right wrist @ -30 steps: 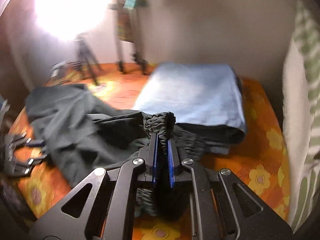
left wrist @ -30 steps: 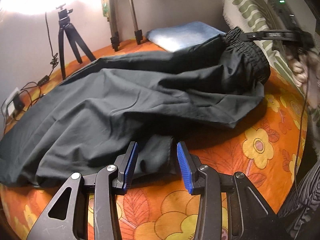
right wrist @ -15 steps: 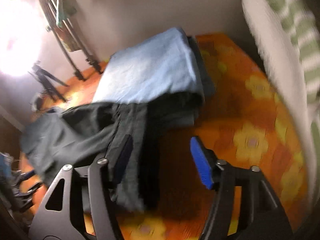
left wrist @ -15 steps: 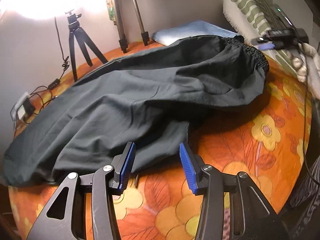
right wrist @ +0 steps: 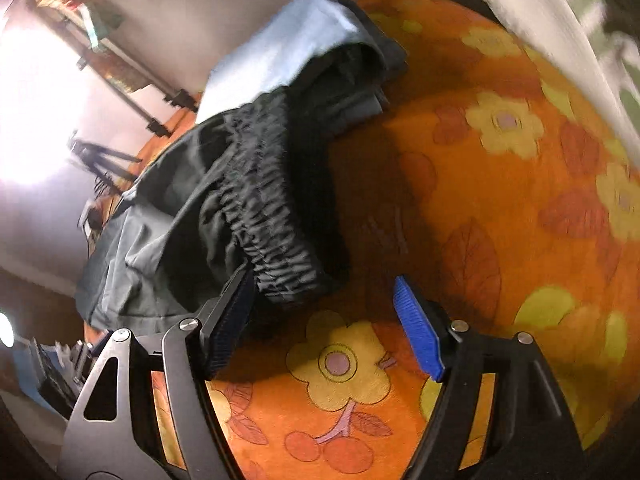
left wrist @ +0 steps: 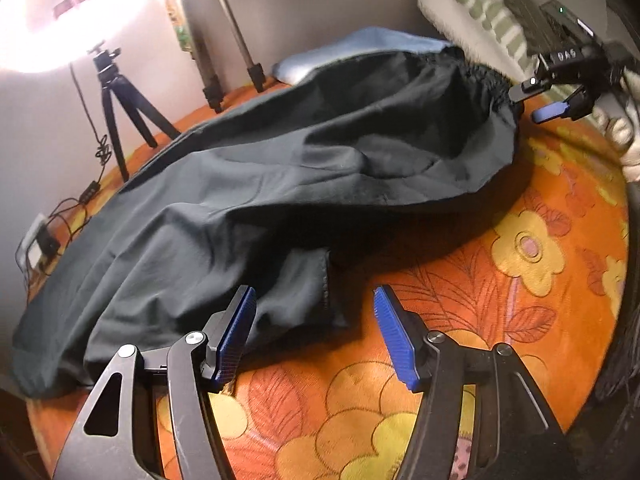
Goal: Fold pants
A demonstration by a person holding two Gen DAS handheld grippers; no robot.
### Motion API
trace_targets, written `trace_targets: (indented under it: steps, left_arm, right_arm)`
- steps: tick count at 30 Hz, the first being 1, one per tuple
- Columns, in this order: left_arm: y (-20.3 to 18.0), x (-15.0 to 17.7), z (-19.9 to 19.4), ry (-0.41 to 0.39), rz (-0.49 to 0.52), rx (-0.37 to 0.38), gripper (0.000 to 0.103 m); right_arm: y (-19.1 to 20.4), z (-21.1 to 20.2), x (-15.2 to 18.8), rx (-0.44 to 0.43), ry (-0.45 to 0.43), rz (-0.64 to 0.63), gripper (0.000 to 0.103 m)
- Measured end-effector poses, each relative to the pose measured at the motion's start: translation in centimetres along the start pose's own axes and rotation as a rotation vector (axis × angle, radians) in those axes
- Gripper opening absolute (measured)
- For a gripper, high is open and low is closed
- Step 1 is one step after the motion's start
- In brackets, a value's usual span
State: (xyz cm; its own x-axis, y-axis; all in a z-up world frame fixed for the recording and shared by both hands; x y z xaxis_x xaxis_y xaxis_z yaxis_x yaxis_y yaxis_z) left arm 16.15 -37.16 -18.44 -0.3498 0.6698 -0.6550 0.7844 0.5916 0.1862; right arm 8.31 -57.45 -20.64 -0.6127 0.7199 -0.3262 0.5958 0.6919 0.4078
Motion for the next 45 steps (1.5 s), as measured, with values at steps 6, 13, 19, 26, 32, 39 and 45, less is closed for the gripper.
trace_targets:
  steps: [6,13,19,26,32,39,45]
  left_arm:
    - [0.0,0.1,0.9,0.010,-0.001,-0.019,0.060]
    - [0.7,0.0,1.3,0.000,-0.022,-0.011,0.016]
    - [1.3,0.1,1.2,-0.023,-0.028,0.011,0.005]
    - [2.4,0.6,-1.6,-0.076,-0.062,0.054,0.003]
    - [3.0,0.6,-4.7,-0.130,-0.065,0.065,0.003]
    - [1.3,1.6,-7.7,-0.161,-0.048,0.159,0.003]
    - [-2.4,3.3,-7.3,-0.105,-0.005,0.266,0.003]
  right_arm:
    - [-0.9,0.7,0.6,-0.026,0.012,0.124,0.075]
    - [-0.5,1.7,0.0,-0.069,-0.001,0.209,0.075]
    - [1.6,2.8,-0.2,-0.071,-0.007,0.200,0.073]
    - [0.7,3.5,-1.3,-0.075,-0.036,0.281,0.026]
    - [2.9,-1.0,-3.1,-0.112,-0.155,0.192,0.018]
    - [4.5,-7.6,-1.9,-0.035,-0.274,0.059,0.015]
    - [-0.2,-7.1,0.8,0.074,-0.198,0.109,0.015]
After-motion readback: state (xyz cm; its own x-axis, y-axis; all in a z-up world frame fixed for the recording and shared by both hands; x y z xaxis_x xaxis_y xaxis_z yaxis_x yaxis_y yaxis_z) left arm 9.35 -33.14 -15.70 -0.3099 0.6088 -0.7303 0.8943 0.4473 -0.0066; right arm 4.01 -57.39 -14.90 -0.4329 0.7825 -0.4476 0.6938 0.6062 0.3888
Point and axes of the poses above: each gripper's, at about its wrist camera, not at the fingertips, and z roughly the way its jaws point, y to its left, x to its underside, the point moved 3 cm from there along z, roughly the way its jaws point, and after that the axes turned 5 degrees about -y, right-handed, at the moved point
